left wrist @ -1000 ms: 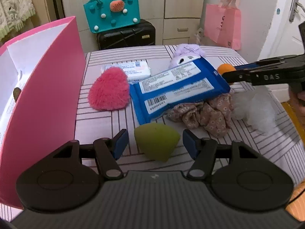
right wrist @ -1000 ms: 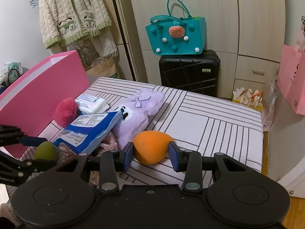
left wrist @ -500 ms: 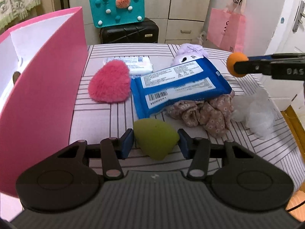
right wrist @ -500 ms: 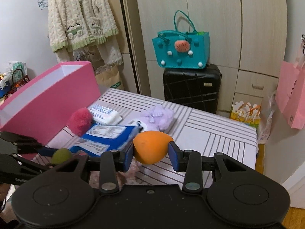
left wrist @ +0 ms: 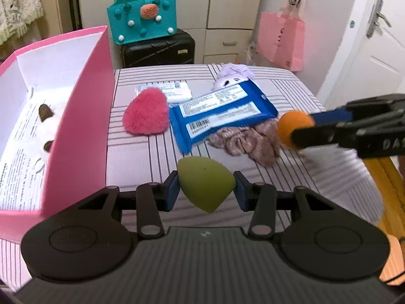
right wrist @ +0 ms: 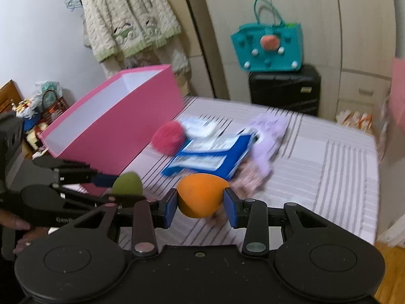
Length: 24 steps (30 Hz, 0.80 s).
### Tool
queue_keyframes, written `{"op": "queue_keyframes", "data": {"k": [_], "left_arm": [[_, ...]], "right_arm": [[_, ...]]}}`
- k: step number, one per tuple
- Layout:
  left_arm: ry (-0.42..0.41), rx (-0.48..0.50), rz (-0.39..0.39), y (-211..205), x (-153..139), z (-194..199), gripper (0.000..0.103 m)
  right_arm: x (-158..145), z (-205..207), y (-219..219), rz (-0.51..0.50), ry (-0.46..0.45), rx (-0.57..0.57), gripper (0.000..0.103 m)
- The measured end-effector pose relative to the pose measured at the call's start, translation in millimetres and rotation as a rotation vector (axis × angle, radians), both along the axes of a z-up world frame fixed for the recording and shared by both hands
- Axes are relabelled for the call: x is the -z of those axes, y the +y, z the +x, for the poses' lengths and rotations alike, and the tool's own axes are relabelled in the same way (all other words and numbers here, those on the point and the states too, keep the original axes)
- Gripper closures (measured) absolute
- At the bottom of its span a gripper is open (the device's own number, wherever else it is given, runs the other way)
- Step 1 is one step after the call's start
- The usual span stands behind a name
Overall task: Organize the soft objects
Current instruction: 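Carry both sponges over the pink box with the left and right tools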
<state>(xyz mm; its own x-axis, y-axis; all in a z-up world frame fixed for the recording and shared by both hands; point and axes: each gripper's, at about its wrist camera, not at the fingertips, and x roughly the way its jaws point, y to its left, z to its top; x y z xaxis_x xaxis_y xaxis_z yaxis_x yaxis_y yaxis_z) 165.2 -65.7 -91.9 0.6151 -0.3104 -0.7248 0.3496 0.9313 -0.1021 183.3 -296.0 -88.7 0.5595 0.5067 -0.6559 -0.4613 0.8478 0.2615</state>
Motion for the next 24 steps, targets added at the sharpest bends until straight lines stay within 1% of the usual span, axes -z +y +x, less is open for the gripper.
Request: {"op": "queue_keyframes", "data": {"k": [4, 8, 10, 12, 14, 16, 19, 24], "left_arm": [[0.044, 0.044, -0.011, 10, -8, -11, 0.059], [0.089, 0.063, 0.006, 17, -14, -23, 0.059], [0.08, 0.048, 0.027, 21, -19, -32, 0.059], [0.08, 0.049, 0.026, 26, -24, -41, 0.059], [0.094, 0.054, 0.006, 33, -31, -49, 0.059], [0.095, 0.058, 0.001, 39, -39, -57, 0.059], [0.086, 0.065, 0.026, 48, -50, -67, 0.059], [0.094, 0.077, 0.056, 61, -66, -75, 0.059]], "right_arm": [[5, -11, 10, 0.009, 0.059, -0.028, 0.058], [6, -24, 19, 0.017, 0.1, -0.059, 0.058], [5, -28, 23, 0.036, 0.132, -0.07, 0.058], [2, -37, 27, 0.054, 0.148, -0.086, 0.058], [-3, -45, 34, 0.053, 0.153, -0.102, 0.058], [-9, -53, 42, 0.028, 0.139, -0.122, 0.058], [-20, -60, 51, -0.004, 0.124, -0.159, 0.058], [-38, -66, 64, -0.004, 0.115, -0.213, 0.058]]}}
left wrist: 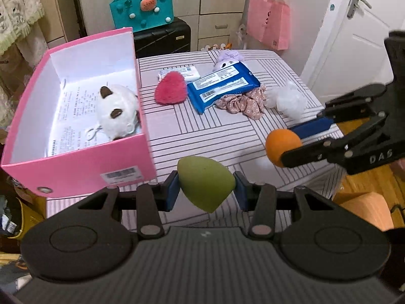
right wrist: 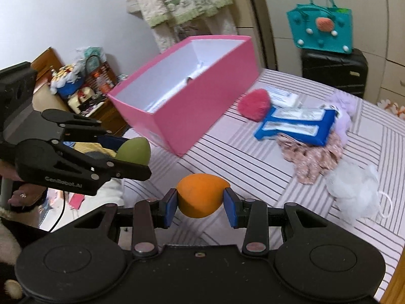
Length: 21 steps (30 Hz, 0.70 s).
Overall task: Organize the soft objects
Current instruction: 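Carry both sponges over the pink box with the left and right tools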
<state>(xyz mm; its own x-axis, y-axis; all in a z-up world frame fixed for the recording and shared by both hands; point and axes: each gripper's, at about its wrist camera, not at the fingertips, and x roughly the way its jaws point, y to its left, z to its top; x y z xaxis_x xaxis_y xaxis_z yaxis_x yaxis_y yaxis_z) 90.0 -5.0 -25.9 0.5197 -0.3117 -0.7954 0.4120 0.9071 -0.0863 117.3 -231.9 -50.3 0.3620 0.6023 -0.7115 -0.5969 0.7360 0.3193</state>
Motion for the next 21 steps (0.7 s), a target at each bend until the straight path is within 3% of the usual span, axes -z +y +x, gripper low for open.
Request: {"op": "queue_keyframes", "data": {"k": [11, 21], "left_arm": [[0.059, 0.039, -0.008, 31, -19, -14, 0.059], [-0.04, 0.043, 0.004, 55, -55, -13, 0.058]], "right_arm": [[-31, -12, 32, -0.011, -0.018, -0.103, 0.058], [-68, 2, 56, 0.015, -0.128, -0.117, 0.058]]}}
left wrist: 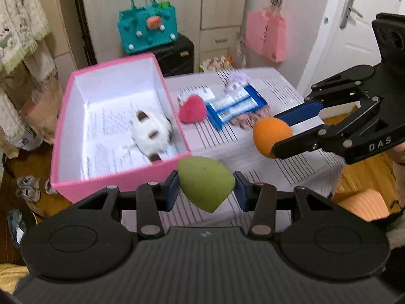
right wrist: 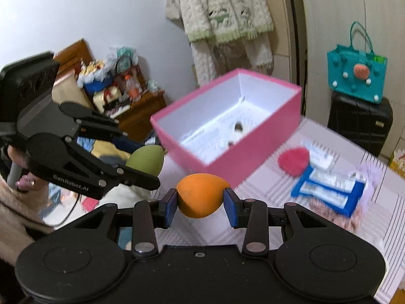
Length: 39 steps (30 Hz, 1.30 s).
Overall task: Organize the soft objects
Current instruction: 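Carry both sponges over the pink box with the left and right tools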
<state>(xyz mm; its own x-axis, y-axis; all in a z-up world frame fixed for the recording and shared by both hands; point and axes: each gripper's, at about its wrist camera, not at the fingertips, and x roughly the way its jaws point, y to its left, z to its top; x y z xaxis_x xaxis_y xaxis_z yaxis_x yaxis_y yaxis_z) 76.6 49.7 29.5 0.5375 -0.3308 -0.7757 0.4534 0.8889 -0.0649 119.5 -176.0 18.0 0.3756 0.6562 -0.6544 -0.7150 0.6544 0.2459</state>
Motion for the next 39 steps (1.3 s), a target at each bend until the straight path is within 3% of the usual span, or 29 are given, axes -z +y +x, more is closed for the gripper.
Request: {"op": "queue_keyframes", "data": {"k": [7, 10, 15, 22, 28, 32, 35, 39], "left_arm": [[-0.062, -0.043, -0.073, 29, -11, 31, 0.058], [-0.044, -0.084, -0.146, 47, -7, 55, 0.058], [-0.021, -0.122, -0.162, 60, 5, 100, 0.058], [0.022, -0.184, -0.179, 64, 27, 179, 0.058], [0.097, -0.246, -0.2, 72, 49, 236, 0.059], [0.156, -0.284, -0.185, 71, 72, 266, 0.059], [0.219, -0.333, -0.235, 80, 89, 284, 0.059], [0.211, -0.365, -0.218, 80, 99, 300, 0.059]], "right_arm": [[-28, 35, 13, 0.059, -0.087, 0.019, 0.058], [-25, 55, 22, 0.056, -0.113, 0.008, 0.058], [-11, 102, 44, 0.023, -0.146, 0.001, 0.058], [10, 156, 95, -0.198, -0.265, -0.037, 0.058], [32, 190, 136, -0.413, -0.299, -0.144, 0.058], [47, 220, 151, -0.499, -0.255, -0.191, 0.058], [58, 234, 159, -0.547, -0.217, -0.206, 0.058], [72, 245, 173, -0.604, -0.203, -0.231, 0.058]]}}
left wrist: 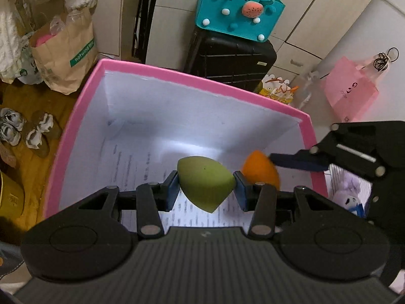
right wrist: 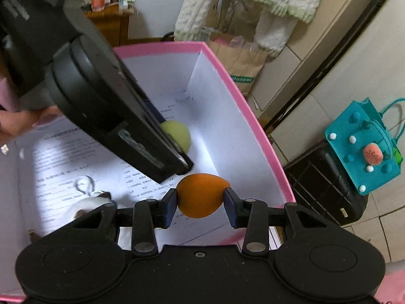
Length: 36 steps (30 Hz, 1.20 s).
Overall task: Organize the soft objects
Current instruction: 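Carry both sponges over the pink box with the left and right tools, then open the left tool while the right tool opens, dropping both sponges into the box, then withdraw both tools from the box back toward the table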
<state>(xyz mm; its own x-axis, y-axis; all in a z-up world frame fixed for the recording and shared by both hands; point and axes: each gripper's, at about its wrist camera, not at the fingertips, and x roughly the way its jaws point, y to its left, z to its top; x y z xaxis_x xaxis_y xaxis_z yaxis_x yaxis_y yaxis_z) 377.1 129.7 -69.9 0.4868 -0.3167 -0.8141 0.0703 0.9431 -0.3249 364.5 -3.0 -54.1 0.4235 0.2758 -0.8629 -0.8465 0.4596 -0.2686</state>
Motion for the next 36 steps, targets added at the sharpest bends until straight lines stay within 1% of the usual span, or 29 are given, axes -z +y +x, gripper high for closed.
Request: {"op": "queue_keyframes", "data": {"k": [4, 7, 10, 11, 14, 15, 16, 17, 20, 22, 27, 29, 33, 36], "left_arm": [[0.01, -0.012, 0.008, -5, 11, 9, 0.058], [0.04, -0.035, -0.02, -1, 21, 16, 0.058], [0.067, -0.044, -0.031, 1, 29, 20, 0.057], [0.068, -0.045, -0.029, 1, 31, 21, 0.055], [0.074, -0.042, -0.012, 1, 32, 20, 0.053], [0.074, -0.034, -0.011, 0, 31, 20, 0.051], [0.067, -0.028, -0.014, 0, 29, 19, 0.044], [0.06, -0.023, -0.015, 0, 27, 18, 0.041], [0.041, -0.016, -0.023, 3, 19, 13, 0.041], [0.014, -0.005, -0.013, 3, 12, 7, 0.041], [-0.033, 0.084, 0.038, 0, -13, -18, 0.041], [-0.068, 0.116, 0.078, -3, -26, -33, 0.041], [-0.129, 0.147, 0.175, -6, -50, -61, 0.039], [-0.146, 0.162, 0.198, -6, -65, -81, 0.039]], "right_arm": [[11, 7, 6, -0.046, -0.007, -0.02, 0.058], [16, 12, 6, -0.056, 0.006, -0.019, 0.058], [15, 13, 6, -0.046, 0.0, -0.016, 0.057], [14, 13, 5, -0.039, 0.001, -0.01, 0.057], [12, 11, 4, -0.027, -0.013, -0.002, 0.056], [11, 10, 3, -0.02, -0.017, 0.003, 0.056], [9, 10, 1, -0.005, -0.017, 0.008, 0.056], [6, 7, -2, 0.015, -0.014, 0.014, 0.054], [-7, -1, -12, 0.08, -0.01, 0.039, 0.054], [-16, -9, -21, 0.133, -0.005, 0.063, 0.054], [-38, -34, -50, 0.257, 0.022, 0.138, 0.054], [-46, -46, -62, 0.305, 0.032, 0.173, 0.054], [-62, -68, -86, 0.381, 0.065, 0.231, 0.053], [-70, -82, -100, 0.418, 0.09, 0.257, 0.053]]}}
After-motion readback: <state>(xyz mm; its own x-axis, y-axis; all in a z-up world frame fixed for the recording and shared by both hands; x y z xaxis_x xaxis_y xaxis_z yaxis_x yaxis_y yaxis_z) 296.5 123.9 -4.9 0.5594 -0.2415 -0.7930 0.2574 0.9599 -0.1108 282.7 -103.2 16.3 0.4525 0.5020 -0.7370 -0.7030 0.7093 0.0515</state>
